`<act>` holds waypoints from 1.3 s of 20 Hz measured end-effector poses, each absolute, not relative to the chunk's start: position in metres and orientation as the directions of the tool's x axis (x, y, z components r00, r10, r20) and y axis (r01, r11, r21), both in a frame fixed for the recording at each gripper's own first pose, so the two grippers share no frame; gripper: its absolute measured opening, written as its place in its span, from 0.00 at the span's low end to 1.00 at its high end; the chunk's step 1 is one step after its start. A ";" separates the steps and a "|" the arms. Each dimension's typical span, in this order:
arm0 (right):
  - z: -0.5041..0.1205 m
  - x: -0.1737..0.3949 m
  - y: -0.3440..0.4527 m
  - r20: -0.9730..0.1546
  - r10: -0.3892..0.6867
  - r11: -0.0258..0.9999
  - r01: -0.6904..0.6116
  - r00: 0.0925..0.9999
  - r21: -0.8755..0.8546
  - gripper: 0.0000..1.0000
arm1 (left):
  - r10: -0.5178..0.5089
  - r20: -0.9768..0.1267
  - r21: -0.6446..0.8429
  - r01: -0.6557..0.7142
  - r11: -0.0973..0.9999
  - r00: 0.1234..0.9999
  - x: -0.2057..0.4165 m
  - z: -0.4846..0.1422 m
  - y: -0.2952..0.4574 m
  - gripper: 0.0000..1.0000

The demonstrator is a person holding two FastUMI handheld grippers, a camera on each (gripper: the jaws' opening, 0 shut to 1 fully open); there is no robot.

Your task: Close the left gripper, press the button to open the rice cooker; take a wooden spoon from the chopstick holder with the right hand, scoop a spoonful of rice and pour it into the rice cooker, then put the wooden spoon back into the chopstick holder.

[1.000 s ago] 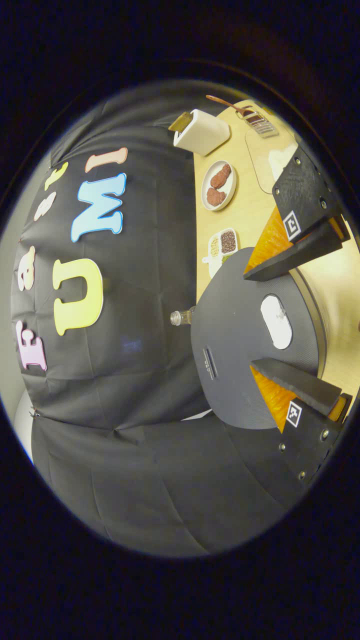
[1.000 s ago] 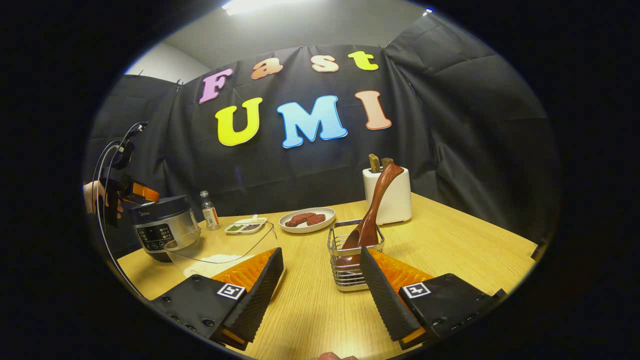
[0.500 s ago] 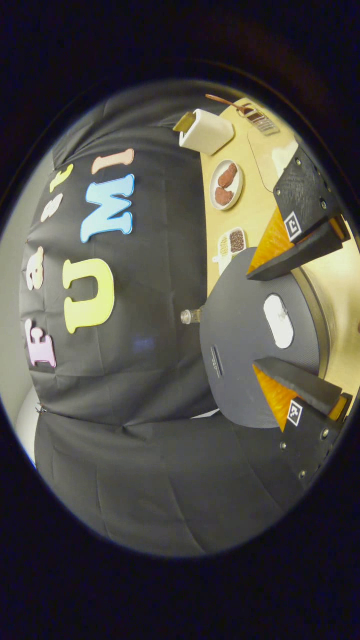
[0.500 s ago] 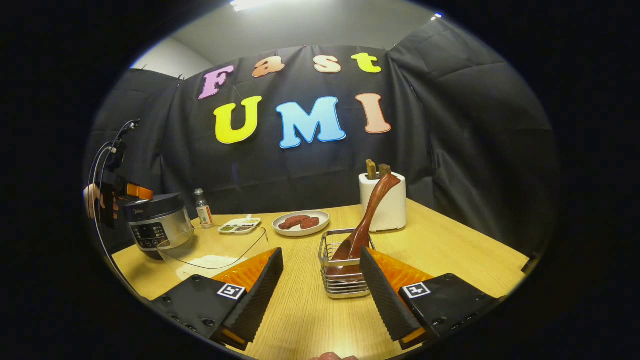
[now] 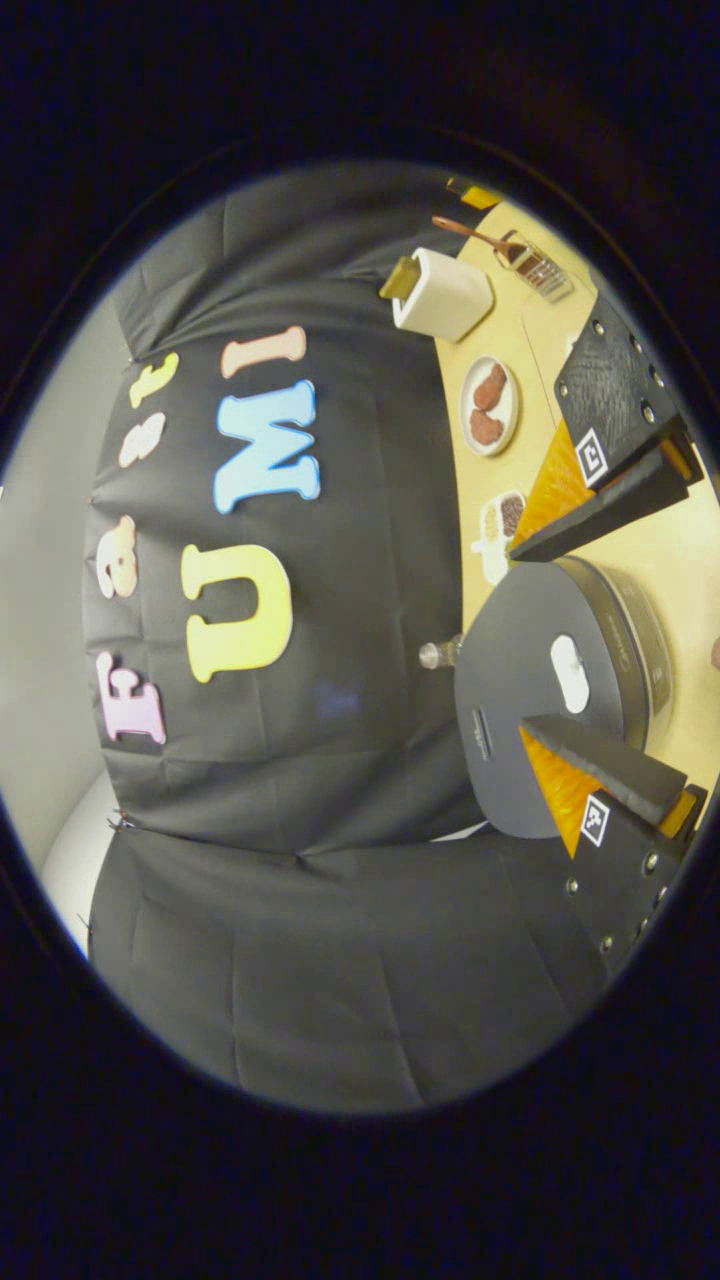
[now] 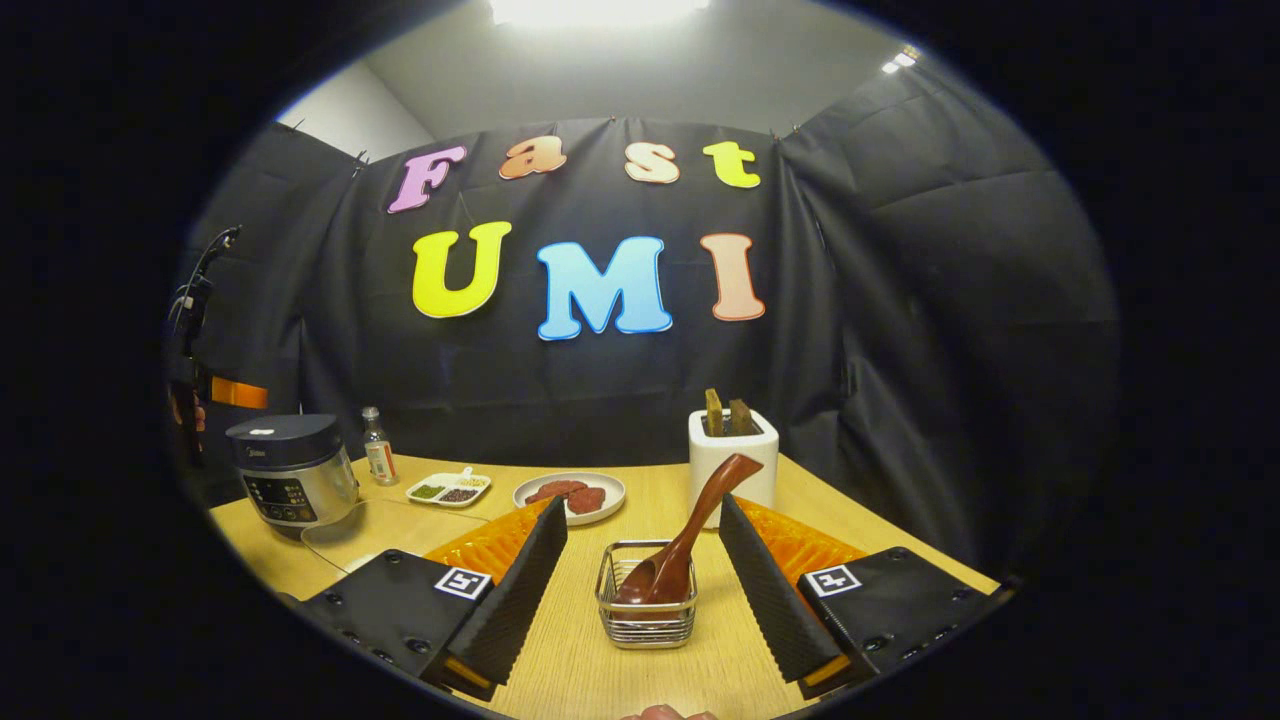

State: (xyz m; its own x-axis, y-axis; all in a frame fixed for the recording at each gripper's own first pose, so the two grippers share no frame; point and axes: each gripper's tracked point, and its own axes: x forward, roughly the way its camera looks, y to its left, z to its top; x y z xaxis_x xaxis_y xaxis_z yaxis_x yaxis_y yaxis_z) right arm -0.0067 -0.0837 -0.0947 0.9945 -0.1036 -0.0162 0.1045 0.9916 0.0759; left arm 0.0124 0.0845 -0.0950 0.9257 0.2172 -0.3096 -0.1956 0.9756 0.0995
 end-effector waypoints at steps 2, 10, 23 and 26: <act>-0.072 -0.006 -0.091 0.015 -0.123 0.991 0.122 0.992 0.063 0.98 | 0.191 -0.230 0.120 -0.167 0.979 0.954 0.003 -0.062 0.068 0.94; -0.002 -0.015 -0.112 0.082 -0.154 0.988 0.153 0.985 0.019 0.98 | 0.089 -0.069 0.019 -0.088 0.996 0.994 -0.045 0.016 0.037 0.94; -0.010 -0.024 -0.106 0.056 -0.151 0.988 0.150 0.987 0.022 0.98 | 0.037 -0.084 -0.033 -0.040 0.999 0.996 -0.065 0.009 0.037 0.94; -0.014 -0.023 -0.100 0.052 -0.140 0.990 0.139 0.989 0.012 0.98 | 0.029 -0.125 -0.077 -0.039 0.996 0.992 -0.059 -0.006 0.042 0.94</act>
